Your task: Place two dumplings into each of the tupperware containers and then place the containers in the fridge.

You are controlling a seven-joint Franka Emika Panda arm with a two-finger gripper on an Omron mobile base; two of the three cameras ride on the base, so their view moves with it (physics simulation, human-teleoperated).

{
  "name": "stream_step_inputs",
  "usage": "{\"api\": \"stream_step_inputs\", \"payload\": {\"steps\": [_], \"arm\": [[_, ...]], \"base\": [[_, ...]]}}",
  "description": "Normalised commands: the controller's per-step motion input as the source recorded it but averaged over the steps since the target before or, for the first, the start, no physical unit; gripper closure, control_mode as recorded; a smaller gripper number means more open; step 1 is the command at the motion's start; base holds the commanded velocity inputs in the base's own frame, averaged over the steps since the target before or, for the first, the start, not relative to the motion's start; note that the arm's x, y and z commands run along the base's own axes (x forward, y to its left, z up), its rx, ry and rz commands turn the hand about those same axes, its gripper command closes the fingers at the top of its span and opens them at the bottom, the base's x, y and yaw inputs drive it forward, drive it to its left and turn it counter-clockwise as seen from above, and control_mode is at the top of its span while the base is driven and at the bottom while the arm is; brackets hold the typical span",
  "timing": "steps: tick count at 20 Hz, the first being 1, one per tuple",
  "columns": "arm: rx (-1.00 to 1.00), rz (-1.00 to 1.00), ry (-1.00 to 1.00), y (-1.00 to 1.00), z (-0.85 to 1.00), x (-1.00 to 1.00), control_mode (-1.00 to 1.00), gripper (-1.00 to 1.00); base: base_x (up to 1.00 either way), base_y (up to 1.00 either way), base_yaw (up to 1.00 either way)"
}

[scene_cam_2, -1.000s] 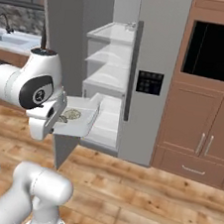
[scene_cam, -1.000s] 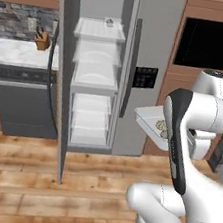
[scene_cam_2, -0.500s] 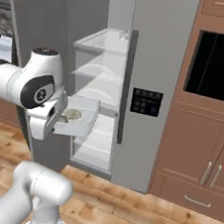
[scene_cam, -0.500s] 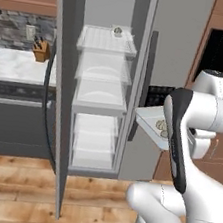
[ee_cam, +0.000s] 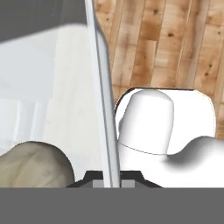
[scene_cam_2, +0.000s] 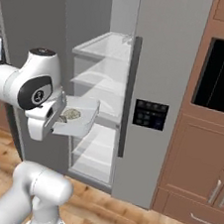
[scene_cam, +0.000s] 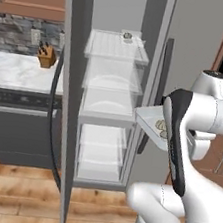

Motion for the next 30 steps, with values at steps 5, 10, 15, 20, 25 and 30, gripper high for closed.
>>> {"api": "stream_step_inputs", "payload": {"steps": [5,10,15,20,25,30], "arm": [[0.0,0.0,0.0,0.0,0.0,0.0,1.0,1.0],[0.0,0.0,0.0,0.0,0.0,0.0,1.0,1.0],[0.0,0.0,0.0,0.0,0.0,0.0,1.0,1.0],[0.0,0.0,0.0,0.0,0.0,0.0,1.0,1.0],[0.0,0.0,0.0,0.0,0.0,0.0,1.0,1.0],[0.0,0.0,0.0,0.0,0.0,0.0,1.0,1.0]], "base": [[0.64,0.36,0.0],[0.61,0.38,0.0],[0.76,0.21,0.0],[0.62,0.14,0.0],[0.38,0.16,0.0],[0.45,0.18,0.0]]}}
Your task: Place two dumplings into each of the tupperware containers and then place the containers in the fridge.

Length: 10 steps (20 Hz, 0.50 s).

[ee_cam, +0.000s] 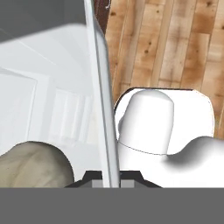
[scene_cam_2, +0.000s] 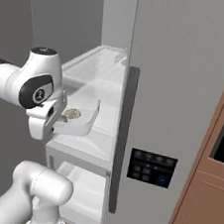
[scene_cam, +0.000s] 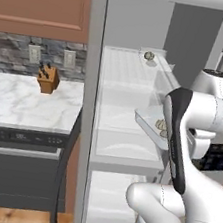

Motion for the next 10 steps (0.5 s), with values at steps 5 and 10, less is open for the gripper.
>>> {"api": "stream_step_inputs", "payload": {"steps": [5,10], "arm": [[0.0,0.0,0.0,0.0,0.0,0.0,1.0,1.0],[0.0,0.0,0.0,0.0,0.0,0.0,1.0,1.0]], "base": [[0.56,0.1,0.0],[0.42,0.23,0.0]]}}
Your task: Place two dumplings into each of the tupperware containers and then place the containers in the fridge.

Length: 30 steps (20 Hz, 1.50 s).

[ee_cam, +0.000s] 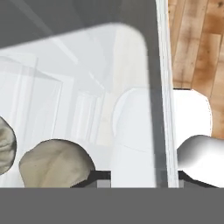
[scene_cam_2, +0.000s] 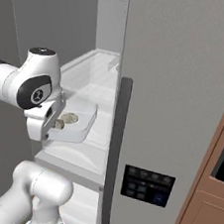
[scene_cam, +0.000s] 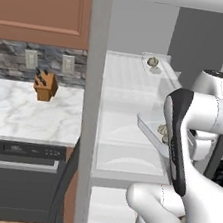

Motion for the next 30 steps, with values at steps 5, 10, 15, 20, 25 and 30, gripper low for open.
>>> {"api": "stream_step_inputs", "payload": {"steps": [5,10,15,20,25,30], "arm": [[0.0,0.0,0.0,0.0,0.0,0.0,1.0,1.0],[0.0,0.0,0.0,0.0,0.0,0.0,1.0,1.0],[0.0,0.0,0.0,0.0,0.0,0.0,1.0,1.0],[0.0,0.0,-0.03,0.0,0.0,-0.26,-1.0,1.0],[0.0,-0.02,-0.16,0.0,0.0,-0.79,-1.0,1.0],[0.0,-0.01,-0.12,0.01,0.27,-0.23,-1.0,1.0]], "base": [[0.15,0.35,0.0],[0.0,0.07,0.0],[0.0,0.0,0.0],[0.0,0.0,0.0],[0.0,0.0,0.0],[0.0,0.0,0.0]]}}
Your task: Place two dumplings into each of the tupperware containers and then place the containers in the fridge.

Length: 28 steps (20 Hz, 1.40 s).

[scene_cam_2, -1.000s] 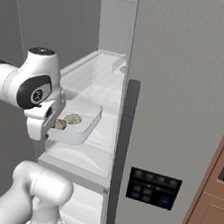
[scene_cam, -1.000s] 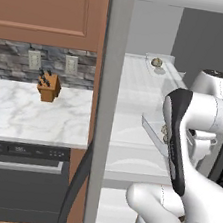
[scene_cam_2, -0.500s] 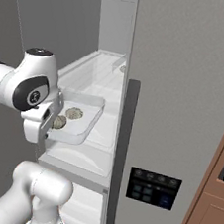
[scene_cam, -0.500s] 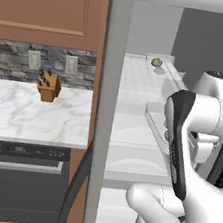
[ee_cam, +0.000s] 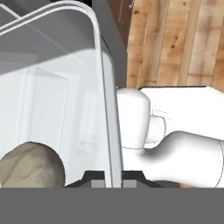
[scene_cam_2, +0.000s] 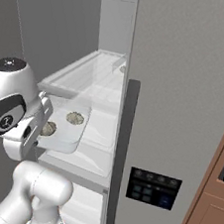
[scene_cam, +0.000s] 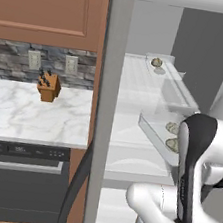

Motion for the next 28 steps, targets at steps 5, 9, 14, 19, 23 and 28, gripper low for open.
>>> {"api": "stream_step_inputs", "payload": {"steps": [5,9,14,19,23,28], "arm": [[0.0,0.0,-0.13,0.11,0.56,-0.11,-1.0,1.0],[0.01,0.0,-0.04,0.09,0.43,0.56,-1.0,1.0],[0.01,0.04,0.0,0.02,0.11,1.0,-1.0,1.0],[0.03,0.06,0.0,0.0,0.0,1.0,-1.0,1.0],[0.06,0.05,0.05,0.0,0.0,1.0,-1.0,1.0],[0.01,0.01,0.09,0.0,0.0,0.98,-1.0,1.0]], "base": [[0.0,0.0,0.0],[0.0,0.0,0.0],[0.0,0.0,0.0],[0.0,0.0,0.0],[0.0,0.0,0.0],[0.0,0.0,0.0]]}}
